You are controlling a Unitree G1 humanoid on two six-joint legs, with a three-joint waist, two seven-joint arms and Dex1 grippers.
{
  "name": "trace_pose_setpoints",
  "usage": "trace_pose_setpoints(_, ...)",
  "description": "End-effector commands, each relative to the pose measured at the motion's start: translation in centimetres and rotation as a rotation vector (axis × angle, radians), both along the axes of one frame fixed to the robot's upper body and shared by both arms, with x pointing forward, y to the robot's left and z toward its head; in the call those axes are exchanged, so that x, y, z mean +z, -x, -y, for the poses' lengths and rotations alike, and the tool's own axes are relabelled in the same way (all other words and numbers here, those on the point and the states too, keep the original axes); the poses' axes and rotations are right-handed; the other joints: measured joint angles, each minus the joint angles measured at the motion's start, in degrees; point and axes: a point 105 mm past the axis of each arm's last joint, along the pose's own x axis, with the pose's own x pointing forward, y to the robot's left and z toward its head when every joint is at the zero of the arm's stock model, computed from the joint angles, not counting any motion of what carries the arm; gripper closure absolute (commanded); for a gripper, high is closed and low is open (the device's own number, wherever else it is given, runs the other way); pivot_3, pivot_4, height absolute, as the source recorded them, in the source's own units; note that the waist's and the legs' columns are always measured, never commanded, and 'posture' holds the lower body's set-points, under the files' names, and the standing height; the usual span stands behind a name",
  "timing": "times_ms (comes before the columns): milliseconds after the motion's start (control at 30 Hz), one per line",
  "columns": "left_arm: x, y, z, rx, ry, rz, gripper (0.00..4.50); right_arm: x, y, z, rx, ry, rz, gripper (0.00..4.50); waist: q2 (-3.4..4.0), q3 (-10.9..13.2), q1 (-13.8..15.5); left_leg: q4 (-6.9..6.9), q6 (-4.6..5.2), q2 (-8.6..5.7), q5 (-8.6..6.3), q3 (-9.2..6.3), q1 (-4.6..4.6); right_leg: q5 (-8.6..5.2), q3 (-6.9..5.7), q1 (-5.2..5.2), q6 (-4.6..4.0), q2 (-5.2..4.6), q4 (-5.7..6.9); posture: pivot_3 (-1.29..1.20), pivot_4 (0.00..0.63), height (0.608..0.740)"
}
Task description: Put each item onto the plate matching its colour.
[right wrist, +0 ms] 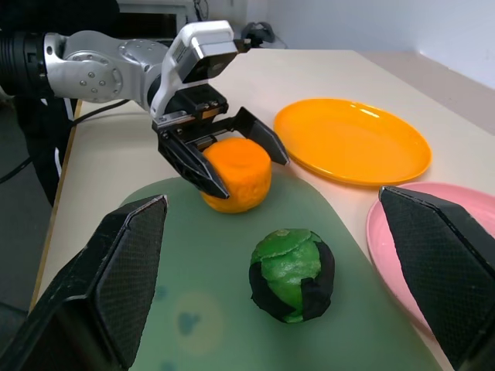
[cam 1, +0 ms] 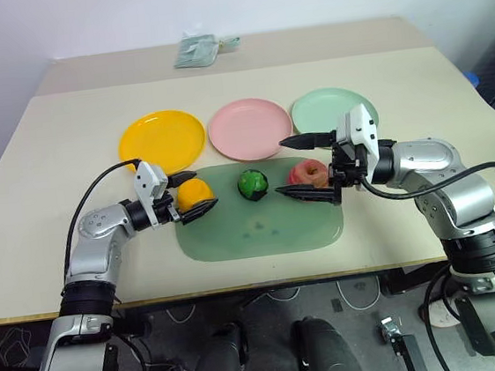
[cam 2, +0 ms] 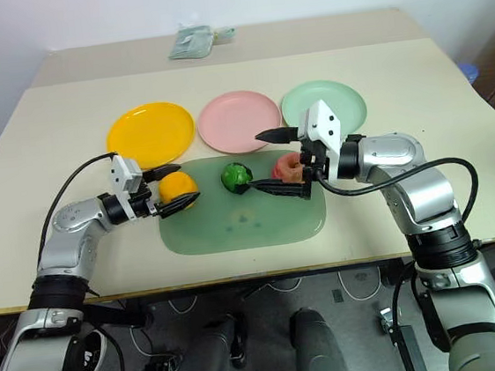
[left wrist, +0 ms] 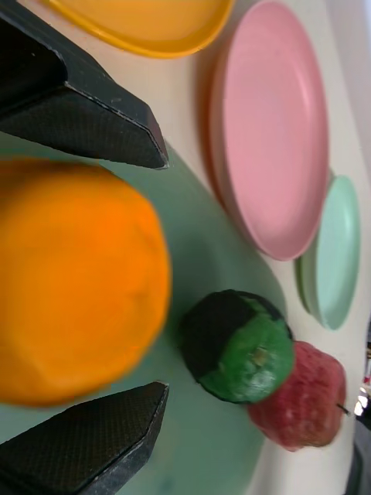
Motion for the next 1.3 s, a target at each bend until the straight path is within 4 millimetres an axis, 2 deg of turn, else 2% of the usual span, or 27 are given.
trace_pose_setpoints(33,-0.1,0.4,-0.4,-0.020,-0.029,0.001,0.83,0.9,0.1,0.0,0.001,-0.015,0.045,0.00,0.00,0.0,0.0,0.00,0.00,0.00,0.00,0.00,0.00,0.00,0.00,0.00,0.00,0.00,0.00,0.00,0.150,0.740)
trace_pose_setpoints(67,0.1,0.3,-0.6,-0.004,-0.025,0.011,1.26,0.9,0.1,0.0,0.001,-0.015,0.044,0.00,0.00,0.0,0.0,0.00,0.00,0.00,0.00,0.00,0.00,0.00,0.00,0.01,0.00,0.00,0.00,0.00,0.150,0.740)
trace_pose_setpoints(100,0.3,0.2,-0.8,0.010,-0.013,0.016,1.48,0.9,0.1,-0.1,0.002,-0.015,0.044,0.00,0.00,0.0,0.0,0.00,0.00,0.00,0.00,0.00,0.00,0.00,0.00,0.01,0.00,0.00,0.00,0.00,0.150,0.740)
trace_pose_setpoints(167,1.1,0.0,-1.3,0.037,0.005,0.044,1.48,0.8,0.1,-0.1,0.002,-0.019,0.042,0.00,0.00,0.0,0.0,0.01,0.00,0.00,0.00,0.00,0.00,0.00,0.00,0.01,0.00,-0.01,0.00,0.00,0.150,0.740)
trace_pose_setpoints(300,5.6,-2.6,-3.7,0.249,0.150,0.182,1.48,2.2,-0.9,-0.3,-0.038,-0.099,0.065,0.00,-0.02,0.0,0.0,0.01,0.00,0.00,0.00,-0.02,0.00,0.00,0.00,0.00,0.00,0.00,0.01,0.00,0.150,0.740)
trace_pose_setpoints(433,8.3,-5.7,-6.9,0.519,0.216,0.243,1.48,4.3,-4.7,-0.7,-0.248,-0.211,0.169,0.00,-0.02,0.0,-0.1,0.16,-0.01,0.00,0.01,-0.02,-0.01,0.01,-0.04,-0.04,0.02,0.05,0.20,0.00,0.150,0.740)
trace_pose_setpoints(500,8.5,-7.3,-7.7,0.627,0.251,0.220,1.48,4.1,-6.2,-1.1,-0.318,-0.231,0.149,0.00,-0.04,0.0,0.0,0.18,-0.01,-0.03,0.01,-0.01,0.01,0.02,-0.07,-0.04,0.04,0.06,0.25,0.00,0.150,0.740)
trace_pose_setpoints(533,8.5,-7.9,-7.5,0.651,0.242,0.224,1.48,4.0,-6.4,-1.5,-0.322,-0.236,0.152,0.00,-0.04,0.0,0.1,0.19,-0.01,-0.03,0.01,-0.01,0.00,0.03,-0.09,-0.05,0.05,0.12,0.25,0.00,0.150,0.740)
trace_pose_setpoints(733,7.7,-10.3,-6.9,0.774,0.199,0.215,1.48,4.0,-5.6,-3.0,-0.252,-0.248,0.137,0.00,-0.09,0.0,0.2,0.24,0.03,-0.16,0.00,0.00,-0.11,0.10,-0.12,-0.08,0.18,0.11,0.23,0.00,0.150,0.740)
trace_pose_setpoints(867,7.3,-10.8,-6.1,0.756,0.238,0.178,1.48,3.8,-5.2,-2.9,-0.240,-0.235,0.141,0.00,-0.10,0.0,-0.1,0.29,0.06,-0.14,-0.02,0.01,-0.14,0.11,-0.13,-0.09,0.20,0.16,0.24,0.00,0.150,0.740)
trace_pose_setpoints(967,7.1,-10.9,-5.8,0.748,0.238,0.170,0.09,3.6,-5.0,-2.5,-0.249,-0.220,0.140,0.00,-0.10,0.0,-0.1,0.29,0.06,-0.12,-0.02,0.01,-0.14,0.11,-0.13,-0.09,0.20,0.18,0.25,0.00,0.150,0.740)
trace_pose_setpoints(1033,7.3,-10.8,-5.4,0.719,0.222,0.193,0.04,3.5,-4.8,-2.3,-0.249,-0.217,0.138,0.00,-0.10,0.0,-0.2,0.29,0.06,-0.12,-0.02,0.02,-0.14,0.11,-0.12,-0.09,0.20,0.18,0.25,0.00,0.150,0.740)
trace_pose_setpoints(1200,9.3,-10.0,-4.7,0.585,0.211,0.279,0.04,2.7,-4.0,-2.6,-0.217,-0.169,0.117,0.00,-0.10,0.0,-0.1,0.30,0.06,-0.11,-0.02,0.02,-0.14,0.11,-0.12,-0.10,0.20,0.19,0.25,0.00,0.150,0.740)
trace_pose_setpoints(1300,10.6,-8.6,-3.7,0.419,0.213,0.321,0.04,2.5,-3.3,-3.3,-0.175,-0.134,0.105,0.00,-0.10,0.0,-0.1,0.31,0.06,-0.11,-0.02,0.02,-0.15,0.11,-0.11,-0.10,0.20,0.19,0.25,0.00,0.150,0.740)
